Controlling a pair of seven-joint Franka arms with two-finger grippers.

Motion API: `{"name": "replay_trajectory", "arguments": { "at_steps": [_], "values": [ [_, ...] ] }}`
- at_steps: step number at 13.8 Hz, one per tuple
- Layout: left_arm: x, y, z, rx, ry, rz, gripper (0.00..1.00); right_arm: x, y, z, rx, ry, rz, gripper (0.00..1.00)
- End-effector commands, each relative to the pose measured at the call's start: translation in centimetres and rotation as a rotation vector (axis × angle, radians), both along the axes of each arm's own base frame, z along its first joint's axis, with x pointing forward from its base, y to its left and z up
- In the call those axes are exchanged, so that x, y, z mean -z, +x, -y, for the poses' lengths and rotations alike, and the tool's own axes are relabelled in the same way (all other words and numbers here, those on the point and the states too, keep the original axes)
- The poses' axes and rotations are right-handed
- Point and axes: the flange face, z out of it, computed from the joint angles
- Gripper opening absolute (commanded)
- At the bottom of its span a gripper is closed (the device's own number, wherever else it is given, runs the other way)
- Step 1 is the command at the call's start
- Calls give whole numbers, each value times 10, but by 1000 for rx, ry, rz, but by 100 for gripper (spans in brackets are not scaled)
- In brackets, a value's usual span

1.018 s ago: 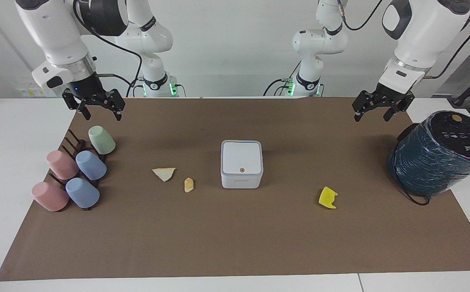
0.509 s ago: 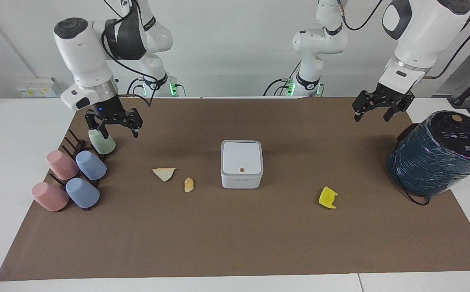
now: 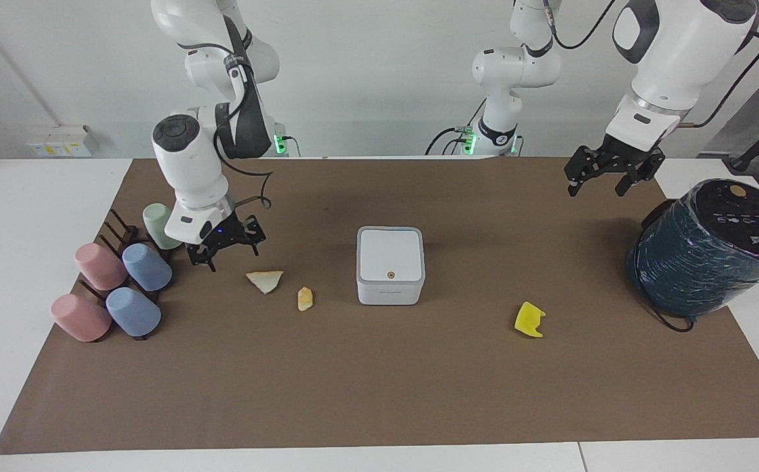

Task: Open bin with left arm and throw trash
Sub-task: 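Reach the right gripper toward the pale triangular wedge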

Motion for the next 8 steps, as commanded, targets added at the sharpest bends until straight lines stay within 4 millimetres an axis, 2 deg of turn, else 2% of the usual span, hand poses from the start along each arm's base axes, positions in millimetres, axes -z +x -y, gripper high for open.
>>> {"name": "replay_trajectory", "arguments": {
  "at_steps": [1, 3, 5, 8],
  "values": [
    [-1, -10, 0, -1, 15, 4, 100, 29, -6, 3, -165, -6, -4, 100],
    [-1, -10, 6, 25, 17, 5, 100, 48, -15, -3, -197, -7, 15, 100],
    [0, -14, 38, 68, 16, 11, 100, 57, -19, -3, -266, -12, 22, 100],
    [0, -14, 63, 101, 3, 36, 100, 76, -34, -1, -322, -15, -17, 100]
  ]
}}
